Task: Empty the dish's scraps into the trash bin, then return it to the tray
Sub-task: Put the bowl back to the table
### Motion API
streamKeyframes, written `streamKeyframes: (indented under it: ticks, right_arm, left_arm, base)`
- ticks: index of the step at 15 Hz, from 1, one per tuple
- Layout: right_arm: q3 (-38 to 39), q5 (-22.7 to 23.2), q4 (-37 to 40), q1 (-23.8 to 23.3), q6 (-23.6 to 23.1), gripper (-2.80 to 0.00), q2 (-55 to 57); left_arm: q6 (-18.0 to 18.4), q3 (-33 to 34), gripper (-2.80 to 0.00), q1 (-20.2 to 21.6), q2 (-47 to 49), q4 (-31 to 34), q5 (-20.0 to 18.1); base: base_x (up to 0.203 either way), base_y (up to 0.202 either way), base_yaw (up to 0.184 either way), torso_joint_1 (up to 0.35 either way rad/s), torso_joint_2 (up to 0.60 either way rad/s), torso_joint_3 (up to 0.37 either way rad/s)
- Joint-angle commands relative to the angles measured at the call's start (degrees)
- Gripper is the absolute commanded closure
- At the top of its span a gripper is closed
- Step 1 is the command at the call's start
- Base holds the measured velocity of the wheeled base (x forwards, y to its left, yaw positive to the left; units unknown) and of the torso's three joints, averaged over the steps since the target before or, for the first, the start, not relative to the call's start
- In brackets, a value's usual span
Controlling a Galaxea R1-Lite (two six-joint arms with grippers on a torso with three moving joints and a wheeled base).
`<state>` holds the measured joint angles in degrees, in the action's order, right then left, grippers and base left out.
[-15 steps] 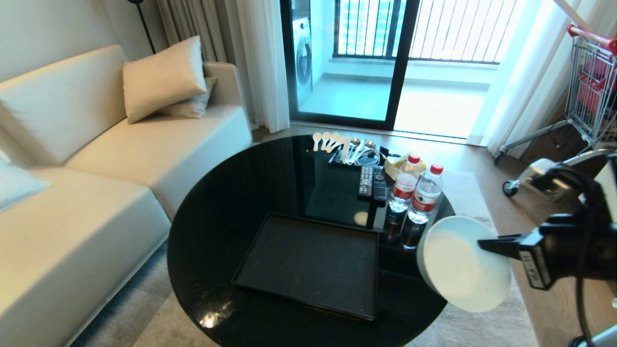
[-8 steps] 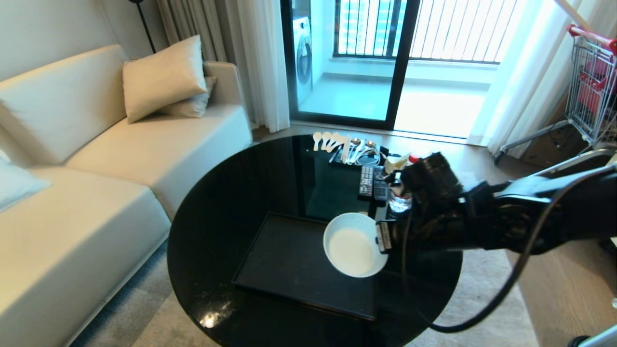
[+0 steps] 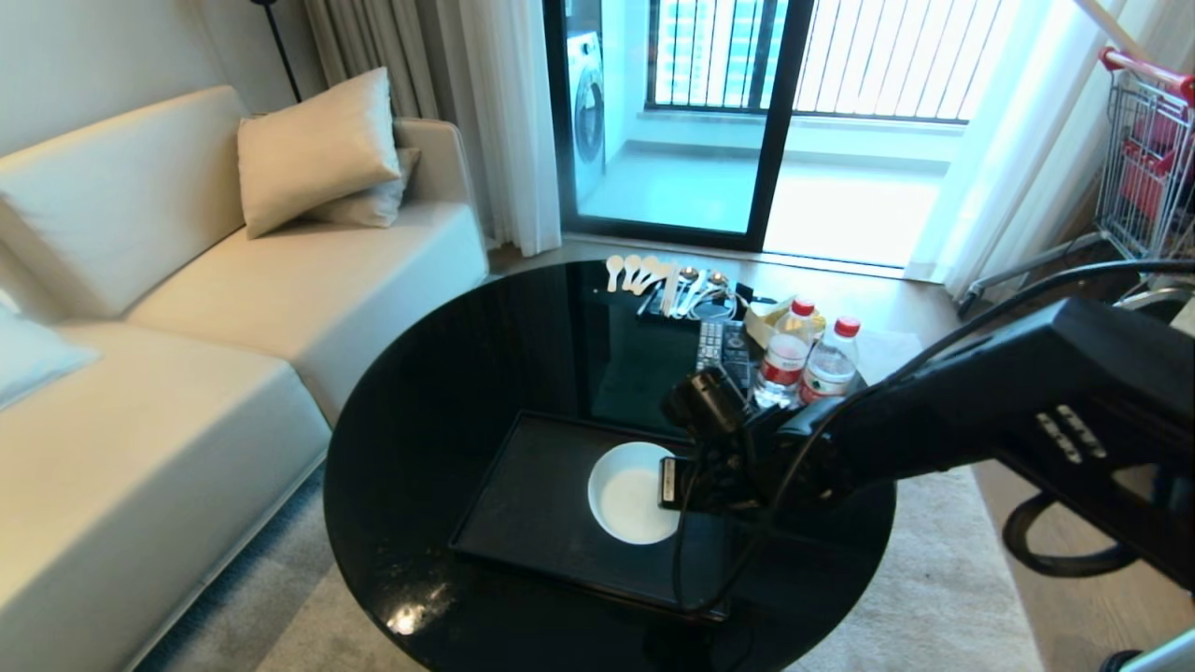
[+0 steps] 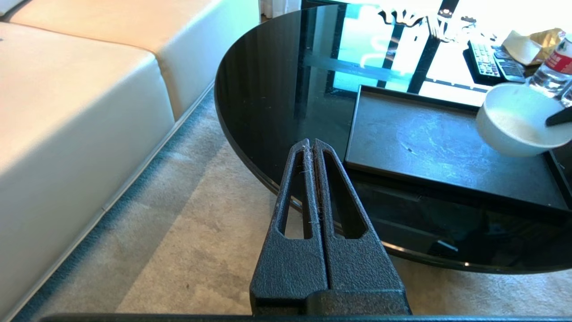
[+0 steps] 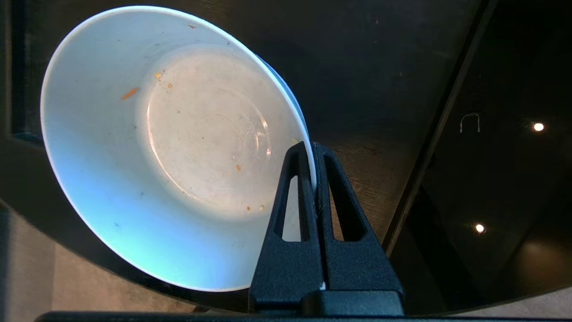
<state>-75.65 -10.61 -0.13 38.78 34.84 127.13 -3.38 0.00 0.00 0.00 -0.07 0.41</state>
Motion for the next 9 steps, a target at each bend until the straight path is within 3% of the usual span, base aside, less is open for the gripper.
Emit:
streamKeyframes:
  ticks: [1,4,9]
  right_arm:
    - [-0.2,-0.1,-0.5,0.1,0.2,0.0,3.4]
    - [-0.2,-0.2,-6.1,0.0,0.1,0.0,6.5]
    - [-1.3,-0.3,-6.5,-0.7,0.1,0.0,9.1]
  left_arm:
    - [-0.1,0.0,0.0,0.0,0.0,0.0,0.0]
    - [-0.1,0.0,0.0,0.0,0.0,0.0,0.0]
    - [-0.1,0.0,0.0,0.0,0.0,0.0,0.0]
  base:
    - [0.0,0.0,0.0,0.0,0.0,0.0]
    - [0.0,0.0,0.0,0.0,0.0,0.0]
    - [0.0,0.0,0.0,0.0,0.0,0.0]
